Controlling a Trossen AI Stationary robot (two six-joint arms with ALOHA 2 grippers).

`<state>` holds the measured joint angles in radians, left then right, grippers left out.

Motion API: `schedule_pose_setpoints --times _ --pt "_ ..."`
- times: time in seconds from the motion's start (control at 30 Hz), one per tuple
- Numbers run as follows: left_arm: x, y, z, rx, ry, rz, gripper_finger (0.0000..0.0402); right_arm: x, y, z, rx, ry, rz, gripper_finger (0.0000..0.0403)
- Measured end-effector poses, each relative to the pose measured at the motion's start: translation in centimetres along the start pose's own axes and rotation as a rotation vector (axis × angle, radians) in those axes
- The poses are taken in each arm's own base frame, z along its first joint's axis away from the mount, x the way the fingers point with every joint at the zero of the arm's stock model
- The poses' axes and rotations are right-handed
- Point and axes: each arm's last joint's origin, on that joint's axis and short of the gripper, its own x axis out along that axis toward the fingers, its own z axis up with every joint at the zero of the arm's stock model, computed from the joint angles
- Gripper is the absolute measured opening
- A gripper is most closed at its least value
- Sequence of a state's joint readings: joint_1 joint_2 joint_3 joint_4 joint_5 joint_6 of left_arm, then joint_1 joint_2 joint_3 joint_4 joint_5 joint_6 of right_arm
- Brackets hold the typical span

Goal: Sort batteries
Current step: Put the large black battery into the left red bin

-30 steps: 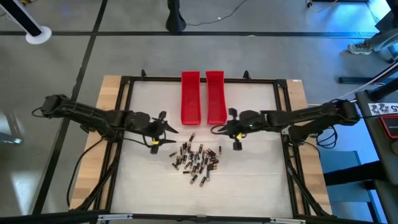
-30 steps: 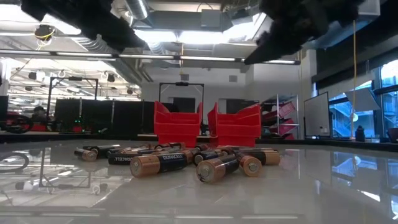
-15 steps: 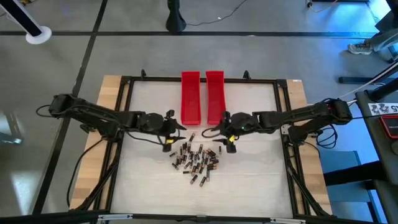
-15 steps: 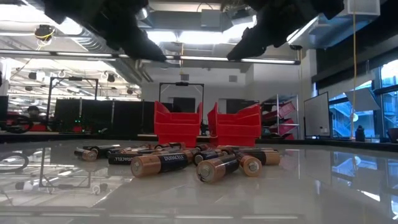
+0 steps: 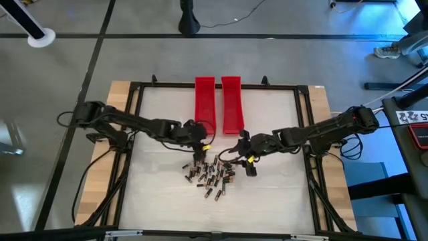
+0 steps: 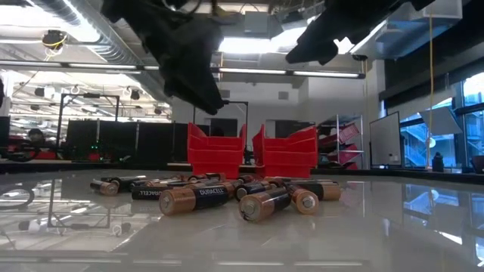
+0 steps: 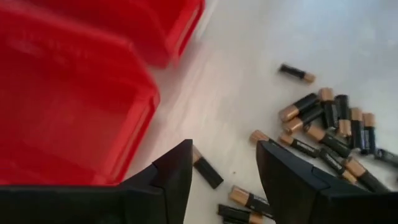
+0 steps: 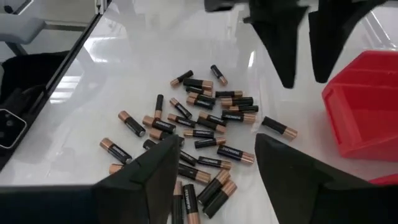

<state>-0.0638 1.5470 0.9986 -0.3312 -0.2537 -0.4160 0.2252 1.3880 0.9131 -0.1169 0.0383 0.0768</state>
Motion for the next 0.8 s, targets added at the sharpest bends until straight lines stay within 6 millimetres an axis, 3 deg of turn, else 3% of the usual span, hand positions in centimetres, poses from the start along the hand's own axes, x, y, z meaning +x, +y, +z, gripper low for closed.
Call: schedule_pose_setpoints --times 0.17,0.43,0.8 --pt "1.4 0.0 0.4 -0.126 0.128 0.003 0.0170 0.0 0.6 -0.4 0.064 0.037 0.002 0.0214" --pt "4.4 0.2 -1.6 -0.191 0.283 0.089 0.0170 -0.3 2.4 -1.1 0.107 0.071 -0.077 0.0214" --pt "4.9 0.3 -1.6 -0.239 0.272 0.106 0.0170 -0.9 5.6 -1.6 0.099 0.031 -0.150 0.0214"
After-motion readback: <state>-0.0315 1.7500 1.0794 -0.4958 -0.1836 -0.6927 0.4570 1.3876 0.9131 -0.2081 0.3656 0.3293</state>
